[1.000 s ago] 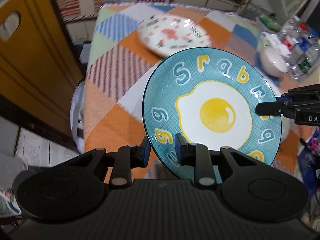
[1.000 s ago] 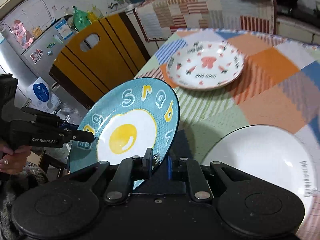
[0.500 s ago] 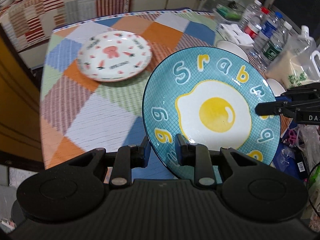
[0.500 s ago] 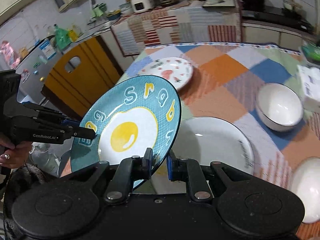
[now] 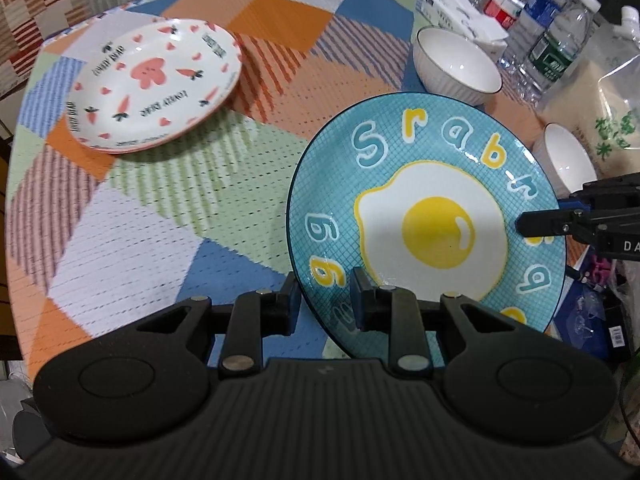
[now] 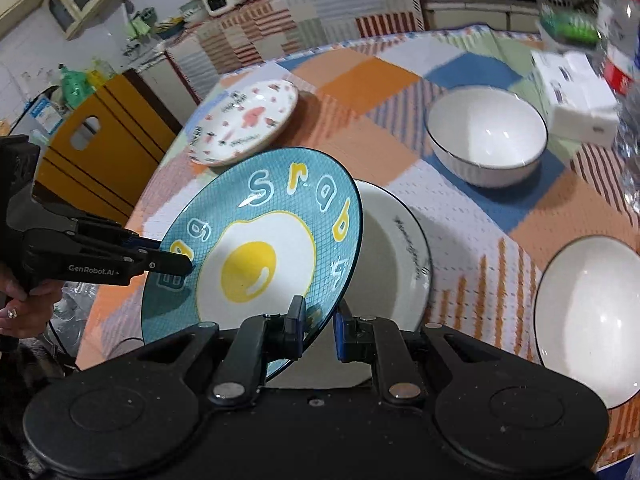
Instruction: Organize plates and bowls
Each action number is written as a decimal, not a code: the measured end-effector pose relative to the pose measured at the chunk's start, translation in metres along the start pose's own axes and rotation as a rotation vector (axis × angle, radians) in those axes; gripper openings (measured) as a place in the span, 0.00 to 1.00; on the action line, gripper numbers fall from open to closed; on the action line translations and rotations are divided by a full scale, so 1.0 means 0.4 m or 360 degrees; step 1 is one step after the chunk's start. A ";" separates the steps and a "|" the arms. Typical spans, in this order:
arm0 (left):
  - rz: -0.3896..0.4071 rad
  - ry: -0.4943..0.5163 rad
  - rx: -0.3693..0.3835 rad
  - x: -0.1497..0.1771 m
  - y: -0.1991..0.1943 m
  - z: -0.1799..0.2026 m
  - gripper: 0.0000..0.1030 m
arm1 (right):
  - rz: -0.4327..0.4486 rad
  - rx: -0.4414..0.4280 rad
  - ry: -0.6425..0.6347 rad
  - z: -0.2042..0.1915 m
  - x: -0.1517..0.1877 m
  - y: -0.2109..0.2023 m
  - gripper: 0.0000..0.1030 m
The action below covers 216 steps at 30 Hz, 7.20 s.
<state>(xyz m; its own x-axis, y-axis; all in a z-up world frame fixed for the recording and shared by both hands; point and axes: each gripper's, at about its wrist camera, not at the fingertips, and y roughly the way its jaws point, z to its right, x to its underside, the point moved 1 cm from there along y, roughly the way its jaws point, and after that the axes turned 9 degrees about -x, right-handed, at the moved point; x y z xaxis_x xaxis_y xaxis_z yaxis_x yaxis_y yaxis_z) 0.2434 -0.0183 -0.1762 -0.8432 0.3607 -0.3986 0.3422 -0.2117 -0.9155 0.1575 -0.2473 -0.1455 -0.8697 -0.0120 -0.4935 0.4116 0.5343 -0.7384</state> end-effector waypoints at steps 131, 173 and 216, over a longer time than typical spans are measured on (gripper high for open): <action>0.0381 -0.0320 -0.0257 -0.091 -0.026 -0.314 0.20 | 0.0258 -0.0174 0.0110 -0.083 -0.258 0.364 0.21; 0.0070 -0.0023 0.0201 0.069 -0.033 0.053 0.22 | 0.0252 0.0092 0.0283 -0.010 0.133 0.014 0.21; -0.0025 0.0040 -0.0089 0.201 -0.236 0.019 0.54 | -0.0120 0.0146 -0.0515 -0.390 0.248 -0.028 0.73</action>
<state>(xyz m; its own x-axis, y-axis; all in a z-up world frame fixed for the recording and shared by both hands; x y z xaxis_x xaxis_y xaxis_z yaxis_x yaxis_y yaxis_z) 0.1403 0.0238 -0.1215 -0.8383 0.3866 -0.3845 0.3520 -0.1548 -0.9231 0.0243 -0.1225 -0.1144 -0.7729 -0.3241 -0.5455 0.3851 0.4435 -0.8093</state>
